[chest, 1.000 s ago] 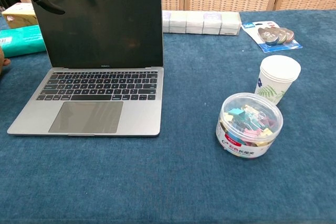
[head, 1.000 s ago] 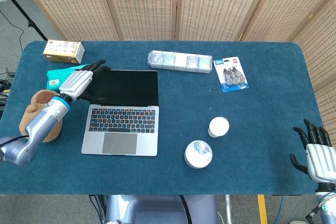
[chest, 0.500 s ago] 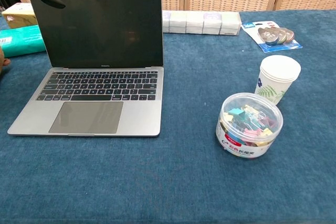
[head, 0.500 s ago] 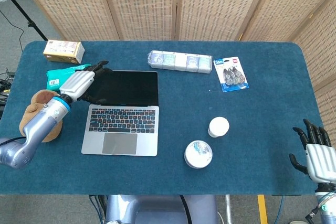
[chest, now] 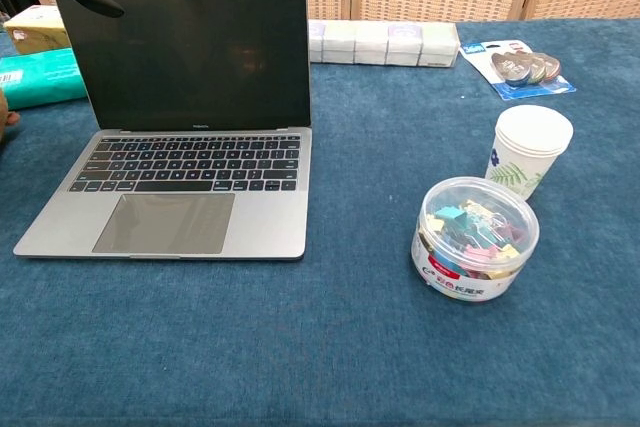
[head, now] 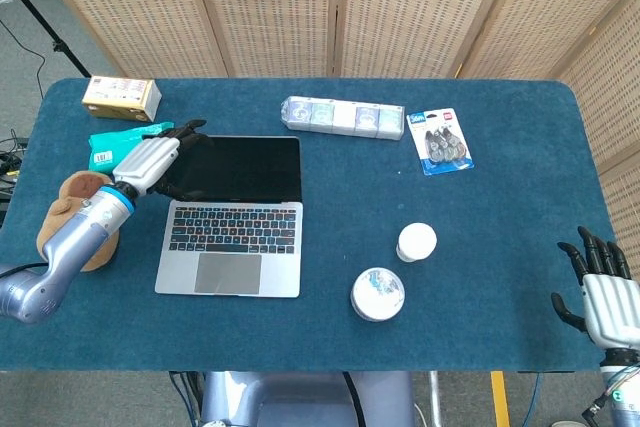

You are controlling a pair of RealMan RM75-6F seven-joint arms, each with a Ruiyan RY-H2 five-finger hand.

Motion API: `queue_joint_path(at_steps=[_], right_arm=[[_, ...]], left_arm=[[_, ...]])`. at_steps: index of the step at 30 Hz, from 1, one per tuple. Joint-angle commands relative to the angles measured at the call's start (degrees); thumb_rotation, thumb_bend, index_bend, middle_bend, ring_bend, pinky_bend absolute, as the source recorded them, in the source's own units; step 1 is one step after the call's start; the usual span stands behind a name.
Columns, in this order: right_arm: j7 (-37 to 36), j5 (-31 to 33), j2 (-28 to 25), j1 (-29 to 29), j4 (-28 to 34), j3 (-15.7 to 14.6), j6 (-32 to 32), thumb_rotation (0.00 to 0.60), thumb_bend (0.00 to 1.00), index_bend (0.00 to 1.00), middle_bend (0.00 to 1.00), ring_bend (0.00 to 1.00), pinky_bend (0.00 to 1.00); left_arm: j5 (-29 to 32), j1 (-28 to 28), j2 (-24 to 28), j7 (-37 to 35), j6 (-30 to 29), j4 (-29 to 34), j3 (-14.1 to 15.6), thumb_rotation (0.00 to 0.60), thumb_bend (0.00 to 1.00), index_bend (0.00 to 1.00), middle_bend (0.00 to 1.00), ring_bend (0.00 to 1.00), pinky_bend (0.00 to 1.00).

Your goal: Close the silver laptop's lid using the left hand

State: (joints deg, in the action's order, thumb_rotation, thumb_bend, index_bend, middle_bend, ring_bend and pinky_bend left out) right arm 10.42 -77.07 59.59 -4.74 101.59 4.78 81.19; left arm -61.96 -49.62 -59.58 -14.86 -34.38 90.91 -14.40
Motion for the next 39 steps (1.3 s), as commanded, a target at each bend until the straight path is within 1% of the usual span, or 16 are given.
queue_joint_path(at_steps=[1,10,19,28,39], right_arm=[[0.0,-0.1,0.0,0.0,0.0,0.0,0.0,0.600,0.38,0.17,0.00,0.00,0.00],[0.0,-0.1,0.0,0.0,0.0,0.0,0.0,0.600,0.37,0.17,0.00,0.00,0.00],[0.0,0.0,0.0,0.0,0.0,0.0,-0.1,0.600,0.38,0.17,0.00,0.00,0.00],[0.2,0.0,0.0,0.0,0.1,-0.1,-0.1,0.600,0.37,0.17,0.00,0.00,0.00],[0.4,0.0,0.0,0.0,0.1,-0.1,0.0,0.600,0.38,0.17,0.00,0.00,0.00]], left_arm=[[0.1,-0.1,0.1,0.3,-0.1,0.2,0.0,0.600,0.19,0.27,0.10,0.16,0.16],[1.4,-0.4,0.6,1.3,-0.2,1.7,0.0,0.600,0.19,0.29,0.12,0.18,0.17],[3.2,-0.6,1.6,3.1,-1.2,4.0,-0.2,0.600,0.19,0.29,0.12,0.19,0.17],[5.7,-0.9,3.7,6.0,-2.8,8.0,-0.3,0.600,0.19,0.29,0.12,0.20,0.19],[8.2,-0.7,5.4,9.3,-4.9,12.9,0.5,0.600,0.19,0.29,0.12,0.20,0.19]])
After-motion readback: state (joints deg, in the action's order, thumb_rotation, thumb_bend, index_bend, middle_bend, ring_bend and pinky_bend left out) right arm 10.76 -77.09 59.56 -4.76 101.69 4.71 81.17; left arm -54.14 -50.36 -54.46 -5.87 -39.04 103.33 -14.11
